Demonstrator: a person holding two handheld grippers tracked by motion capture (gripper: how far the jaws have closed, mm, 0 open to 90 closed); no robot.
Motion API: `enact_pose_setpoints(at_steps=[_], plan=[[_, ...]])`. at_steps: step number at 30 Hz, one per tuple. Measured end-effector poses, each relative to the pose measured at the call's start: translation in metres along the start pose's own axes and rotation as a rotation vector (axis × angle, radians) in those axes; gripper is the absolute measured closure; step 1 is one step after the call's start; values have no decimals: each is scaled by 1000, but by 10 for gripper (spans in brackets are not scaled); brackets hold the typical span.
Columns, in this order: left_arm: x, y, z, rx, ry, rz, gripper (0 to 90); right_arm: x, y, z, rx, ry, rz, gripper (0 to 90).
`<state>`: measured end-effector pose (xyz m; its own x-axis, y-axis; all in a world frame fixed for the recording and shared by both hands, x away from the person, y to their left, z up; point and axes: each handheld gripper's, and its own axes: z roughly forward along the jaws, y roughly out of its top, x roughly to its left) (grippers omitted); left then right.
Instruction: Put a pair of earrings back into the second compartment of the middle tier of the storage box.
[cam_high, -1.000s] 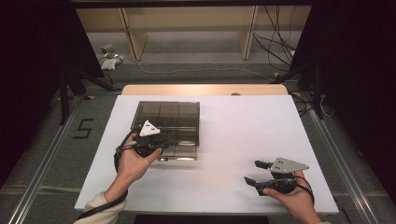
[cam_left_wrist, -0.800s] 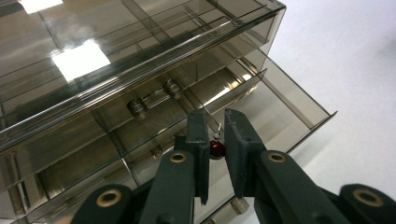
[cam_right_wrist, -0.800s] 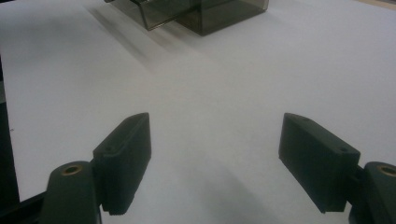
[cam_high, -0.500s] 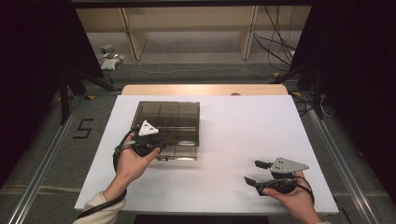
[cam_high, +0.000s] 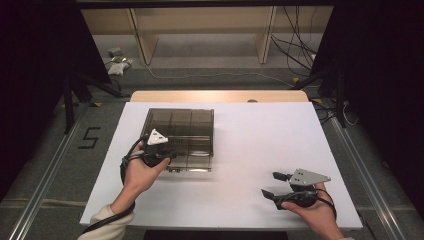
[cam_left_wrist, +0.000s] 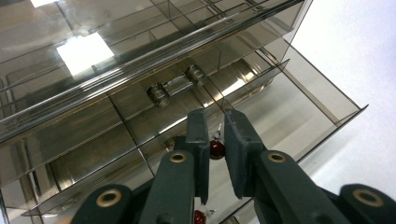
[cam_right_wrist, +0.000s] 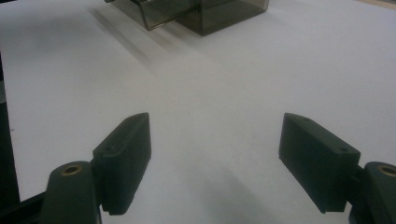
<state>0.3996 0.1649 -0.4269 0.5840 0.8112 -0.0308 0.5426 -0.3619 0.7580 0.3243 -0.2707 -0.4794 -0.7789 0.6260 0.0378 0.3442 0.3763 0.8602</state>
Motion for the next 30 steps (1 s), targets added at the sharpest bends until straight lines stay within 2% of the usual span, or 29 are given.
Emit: enact_pose_setpoints(at_steps=[30], plan=[[-5,-4,11,19,4,40,798,0,0,0,0,0,-2,262]])
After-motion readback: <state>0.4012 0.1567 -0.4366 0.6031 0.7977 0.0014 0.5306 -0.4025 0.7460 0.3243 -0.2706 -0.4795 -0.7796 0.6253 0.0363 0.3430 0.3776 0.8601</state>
